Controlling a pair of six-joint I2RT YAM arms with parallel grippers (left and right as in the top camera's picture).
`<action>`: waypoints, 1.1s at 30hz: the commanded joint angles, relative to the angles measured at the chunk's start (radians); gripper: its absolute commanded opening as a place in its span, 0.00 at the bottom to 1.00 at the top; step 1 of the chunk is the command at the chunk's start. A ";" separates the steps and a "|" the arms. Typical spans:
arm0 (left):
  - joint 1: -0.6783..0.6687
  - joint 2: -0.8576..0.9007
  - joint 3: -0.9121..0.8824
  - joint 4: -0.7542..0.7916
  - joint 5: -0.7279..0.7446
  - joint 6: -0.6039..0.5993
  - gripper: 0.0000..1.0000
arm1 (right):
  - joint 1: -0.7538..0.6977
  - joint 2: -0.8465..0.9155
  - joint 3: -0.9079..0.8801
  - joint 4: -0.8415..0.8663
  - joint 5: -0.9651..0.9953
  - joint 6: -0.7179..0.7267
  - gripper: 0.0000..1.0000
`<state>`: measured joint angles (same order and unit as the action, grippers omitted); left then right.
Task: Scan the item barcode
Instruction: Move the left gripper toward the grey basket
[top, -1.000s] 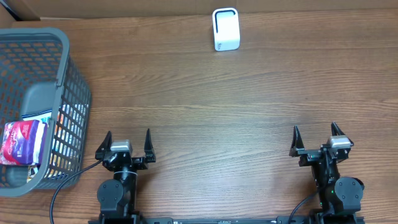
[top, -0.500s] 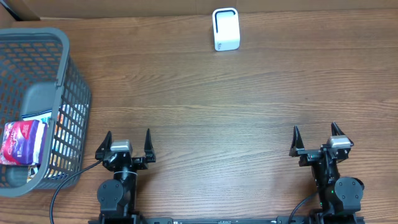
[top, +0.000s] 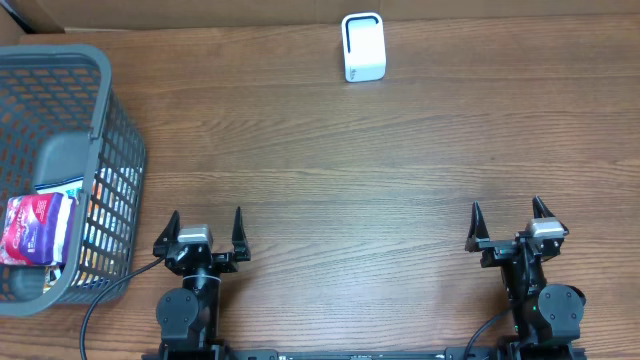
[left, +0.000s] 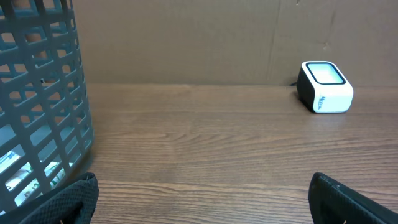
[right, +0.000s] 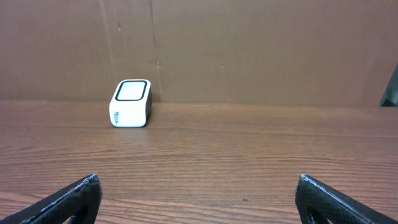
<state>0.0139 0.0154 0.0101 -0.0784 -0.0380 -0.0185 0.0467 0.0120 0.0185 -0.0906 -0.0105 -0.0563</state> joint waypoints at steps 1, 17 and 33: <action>0.005 -0.011 -0.005 0.003 0.005 0.023 1.00 | -0.003 -0.009 -0.010 0.006 0.009 -0.004 1.00; 0.005 -0.011 -0.005 0.303 0.412 -0.498 1.00 | -0.003 -0.009 -0.010 0.006 0.009 -0.004 1.00; 0.005 0.244 0.599 -0.074 0.362 -0.129 1.00 | -0.003 -0.009 -0.010 0.006 0.009 -0.004 1.00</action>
<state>0.0147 0.1444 0.4419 -0.0677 0.3416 -0.2985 0.0463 0.0116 0.0185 -0.0898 -0.0105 -0.0559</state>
